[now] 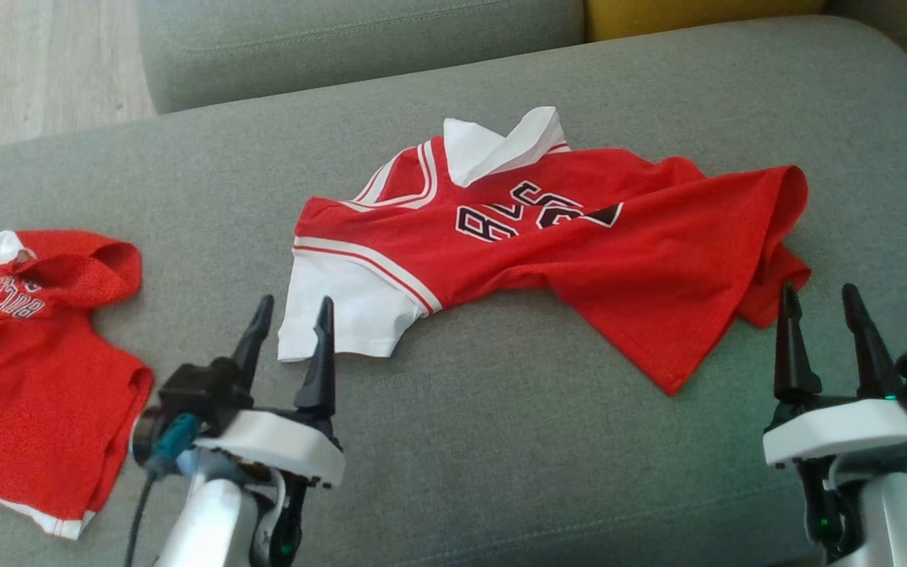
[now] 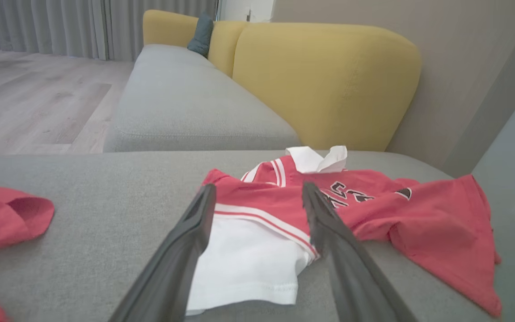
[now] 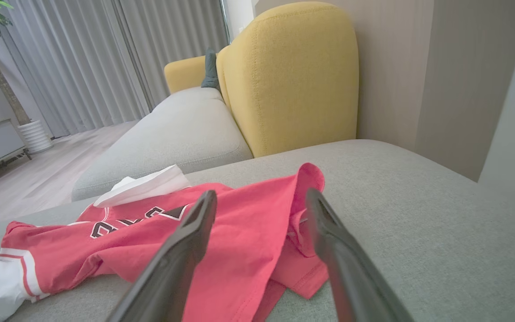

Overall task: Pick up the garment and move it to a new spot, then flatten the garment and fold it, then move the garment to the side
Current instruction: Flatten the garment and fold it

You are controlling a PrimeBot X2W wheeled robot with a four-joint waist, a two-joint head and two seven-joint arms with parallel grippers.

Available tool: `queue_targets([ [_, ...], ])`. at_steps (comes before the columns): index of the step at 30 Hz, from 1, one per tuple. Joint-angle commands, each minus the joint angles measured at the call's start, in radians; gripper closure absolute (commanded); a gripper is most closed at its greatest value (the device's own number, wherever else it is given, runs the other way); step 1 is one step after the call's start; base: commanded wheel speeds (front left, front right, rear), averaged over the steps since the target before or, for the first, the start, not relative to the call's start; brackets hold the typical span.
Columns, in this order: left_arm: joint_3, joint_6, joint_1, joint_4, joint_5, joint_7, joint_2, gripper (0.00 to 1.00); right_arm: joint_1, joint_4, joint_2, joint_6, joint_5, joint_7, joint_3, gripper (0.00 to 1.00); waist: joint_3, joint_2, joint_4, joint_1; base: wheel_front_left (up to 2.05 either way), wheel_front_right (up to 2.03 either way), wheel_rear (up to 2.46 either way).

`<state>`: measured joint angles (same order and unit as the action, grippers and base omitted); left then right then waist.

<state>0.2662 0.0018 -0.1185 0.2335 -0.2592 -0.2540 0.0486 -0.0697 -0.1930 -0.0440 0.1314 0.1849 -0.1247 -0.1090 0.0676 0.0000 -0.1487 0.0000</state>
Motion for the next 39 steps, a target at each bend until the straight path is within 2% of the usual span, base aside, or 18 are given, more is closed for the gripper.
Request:
queue_targets([
  [1, -0.022, 0.008, -0.057, -0.006, 0.007, -0.008, 0.002, 0.0, -0.019, 0.028, -0.006, -0.001, -0.001, -0.012, 0.026, 0.0, 0.002, 0.0, -0.002, 0.0, 0.0, 0.0, 0.0],
  [6, -0.009, 0.031, -0.107, 0.145, 0.031, 0.0, 0.005, 0.0, -0.025, 0.021, -0.006, -0.001, -0.001, -0.016, 0.04, 0.0, 0.019, 0.0, -0.012, 0.0, 0.0, 0.0, 0.0],
  [8, -0.006, 0.054, -0.154, 0.239, 0.055, 0.029, 0.02, 0.0, -0.032, 0.019, -0.006, -0.001, -0.002, -0.017, 0.049, 0.0, 0.034, 0.0, -0.02, 0.0, 0.0, 0.0, 0.0],
  [15, 0.001, 0.093, -0.263, 0.426, 0.098, 0.073, 0.059, 0.0, -0.051, 0.024, -0.006, -0.001, 0.002, -0.021, 0.067, 0.0, 0.078, 0.0, -0.039, 0.0, 0.0, 0.0, 0.0],
  [20, 0.013, 0.096, -0.297, 0.523, 0.106, 0.117, 0.065, 0.0, -0.057, 0.021, -0.006, -0.001, 0.005, -0.026, 0.066, 0.0, 0.089, 0.0, -0.047, 0.0, 0.0, 0.0, 0.0],
  [28, 0.032, 0.06, -0.33, 0.64, 0.086, 0.167, 0.055, 0.0, -0.067, 0.014, -0.006, -0.001, 0.008, -0.037, 0.058, 0.0, 0.096, 0.0, -0.054, 0.0, 0.0, 0.0, 0.0],
  [29, 0.034, 0.054, -0.334, 0.651, 0.082, 0.172, 0.054, 0.23, -0.068, 0.014, -0.006, -0.001, 0.008, -0.038, 0.057, 0.0, 0.096, 0.0, -0.053, 0.0, 0.0, 0.0, 0.0],
  [30, 0.036, 0.047, -0.338, 0.66, 0.08, 0.174, 0.053, 0.84, -0.069, 0.013, -0.006, -0.001, 0.008, -0.039, 0.056, 0.0, 0.096, 0.0, -0.052, 0.0, 0.0, 0.0, 0.0],
  [31, 0.038, 0.043, -0.342, 0.668, 0.077, 0.173, 0.052, 1.0, -0.07, 0.013, -0.006, -0.001, 0.008, -0.04, 0.054, 0.0, 0.096, 0.0, -0.052, 0.0, 0.0, 0.0, 0.0],
  [39, 0.016, 0.05, -0.362, 0.656, 0.045, 0.061, 0.044, 1.0, -0.063, 0.003, -0.006, -0.001, 0.0, -0.04, 0.057, 0.0, 0.087, 0.0, -0.03, 0.0, 0.0, 0.0, 0.0],
])
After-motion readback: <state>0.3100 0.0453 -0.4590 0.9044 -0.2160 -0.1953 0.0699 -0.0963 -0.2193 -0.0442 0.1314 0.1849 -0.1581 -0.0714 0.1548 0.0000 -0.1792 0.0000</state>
